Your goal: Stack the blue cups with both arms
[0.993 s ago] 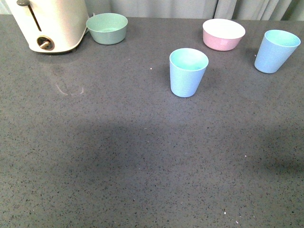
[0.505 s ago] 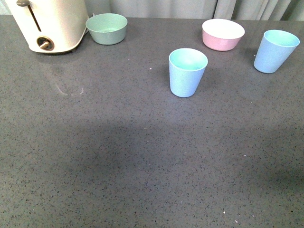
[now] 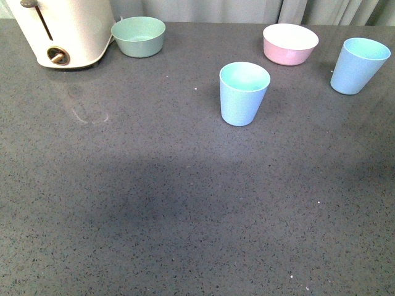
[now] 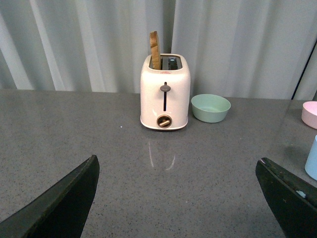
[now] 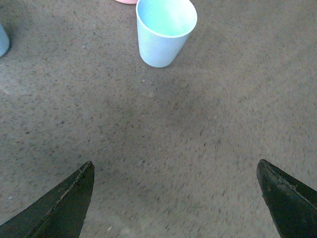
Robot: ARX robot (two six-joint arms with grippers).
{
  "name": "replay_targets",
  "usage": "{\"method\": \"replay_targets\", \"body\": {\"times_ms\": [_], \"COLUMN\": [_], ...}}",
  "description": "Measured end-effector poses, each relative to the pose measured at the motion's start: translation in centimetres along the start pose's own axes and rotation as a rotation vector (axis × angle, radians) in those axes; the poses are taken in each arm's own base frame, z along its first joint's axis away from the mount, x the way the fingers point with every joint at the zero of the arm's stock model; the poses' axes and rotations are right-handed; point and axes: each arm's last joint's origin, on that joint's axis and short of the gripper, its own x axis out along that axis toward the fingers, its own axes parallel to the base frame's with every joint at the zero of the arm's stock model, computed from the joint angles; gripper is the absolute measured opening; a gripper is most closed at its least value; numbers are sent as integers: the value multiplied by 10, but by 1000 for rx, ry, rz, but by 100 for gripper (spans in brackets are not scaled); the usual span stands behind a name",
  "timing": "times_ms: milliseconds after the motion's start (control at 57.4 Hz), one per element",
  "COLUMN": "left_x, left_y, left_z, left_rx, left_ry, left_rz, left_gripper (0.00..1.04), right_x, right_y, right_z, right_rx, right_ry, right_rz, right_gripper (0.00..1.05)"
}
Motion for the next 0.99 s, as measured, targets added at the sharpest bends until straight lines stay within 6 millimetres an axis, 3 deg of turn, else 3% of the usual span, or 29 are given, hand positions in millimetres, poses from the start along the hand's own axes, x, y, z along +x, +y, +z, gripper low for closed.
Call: {"method": "replay_targets", "body": {"times_ms": [174, 383, 627, 993], "left_x": [0, 0, 0, 0], "left_y": [0, 0, 0, 0], "left_z": [0, 0, 0, 0], "left_rx": [0, 0, 0, 0], "left_ry": [0, 0, 0, 0], "left_rz": [0, 0, 0, 0], "left_gripper": [96, 96, 96, 96], "right_x": [57, 94, 125, 156], "right_y": [-3, 6, 9, 18], "right_z": [35, 47, 52, 72], "right_rx": [-202, -301, -322, -359], "right_ry": [71, 117, 156, 155], "right_rz": [46, 77, 94, 141], "right_gripper": [96, 96, 96, 96]}}
